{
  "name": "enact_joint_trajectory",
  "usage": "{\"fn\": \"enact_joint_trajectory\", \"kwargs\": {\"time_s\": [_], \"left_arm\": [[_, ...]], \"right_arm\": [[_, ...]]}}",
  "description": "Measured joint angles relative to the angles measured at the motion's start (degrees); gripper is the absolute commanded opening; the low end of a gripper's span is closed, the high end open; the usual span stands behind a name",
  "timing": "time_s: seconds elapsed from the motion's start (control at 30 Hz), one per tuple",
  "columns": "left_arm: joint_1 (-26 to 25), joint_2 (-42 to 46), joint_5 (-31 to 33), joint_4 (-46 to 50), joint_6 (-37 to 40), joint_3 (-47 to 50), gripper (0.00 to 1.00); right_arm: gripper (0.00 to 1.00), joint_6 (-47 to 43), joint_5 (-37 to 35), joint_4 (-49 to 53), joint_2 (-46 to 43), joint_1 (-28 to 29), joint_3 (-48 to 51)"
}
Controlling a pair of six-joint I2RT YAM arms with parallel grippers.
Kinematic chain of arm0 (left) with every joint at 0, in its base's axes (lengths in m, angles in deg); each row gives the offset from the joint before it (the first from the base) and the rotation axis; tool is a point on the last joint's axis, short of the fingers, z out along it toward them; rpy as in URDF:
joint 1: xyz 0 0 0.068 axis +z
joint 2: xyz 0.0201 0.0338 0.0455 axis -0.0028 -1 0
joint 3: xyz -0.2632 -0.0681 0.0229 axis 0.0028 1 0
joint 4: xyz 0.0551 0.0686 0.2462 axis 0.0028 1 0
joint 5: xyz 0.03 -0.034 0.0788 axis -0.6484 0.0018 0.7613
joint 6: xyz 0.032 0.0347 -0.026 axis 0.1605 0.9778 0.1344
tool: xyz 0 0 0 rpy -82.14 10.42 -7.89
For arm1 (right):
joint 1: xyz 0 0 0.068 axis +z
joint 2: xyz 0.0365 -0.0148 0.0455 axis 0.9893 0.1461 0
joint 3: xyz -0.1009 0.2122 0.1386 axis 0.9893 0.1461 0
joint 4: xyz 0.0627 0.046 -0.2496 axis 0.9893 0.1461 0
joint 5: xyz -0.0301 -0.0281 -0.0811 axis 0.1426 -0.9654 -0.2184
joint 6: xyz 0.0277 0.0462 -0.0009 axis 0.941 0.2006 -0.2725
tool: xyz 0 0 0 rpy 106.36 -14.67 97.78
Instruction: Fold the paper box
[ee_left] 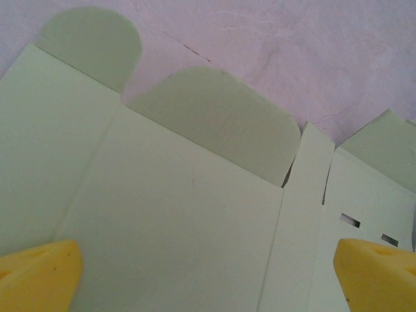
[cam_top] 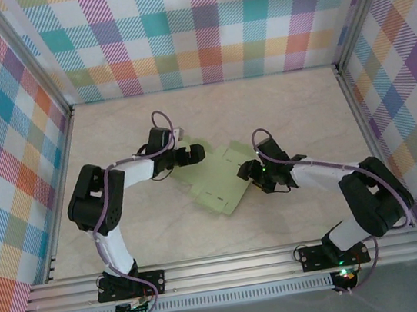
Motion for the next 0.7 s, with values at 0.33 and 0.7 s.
{"fn": "enact_joint_trajectory", "kwargs": {"time_s": [0.33, 0.7], "left_arm": [[-0.63, 5.29, 2.34, -1.75, -3.58, 6.75, 1.00], [-7.21, 19.17, 16.61, -1.55, -13.09, 21.24, 1.00]], "right_arm": [[0.20, -1.11, 2.10, -0.87, 5.14, -0.04, -2.58], [0.22, -10.91, 5.77, 0.28, 5.44, -3.67, -7.58]]}}
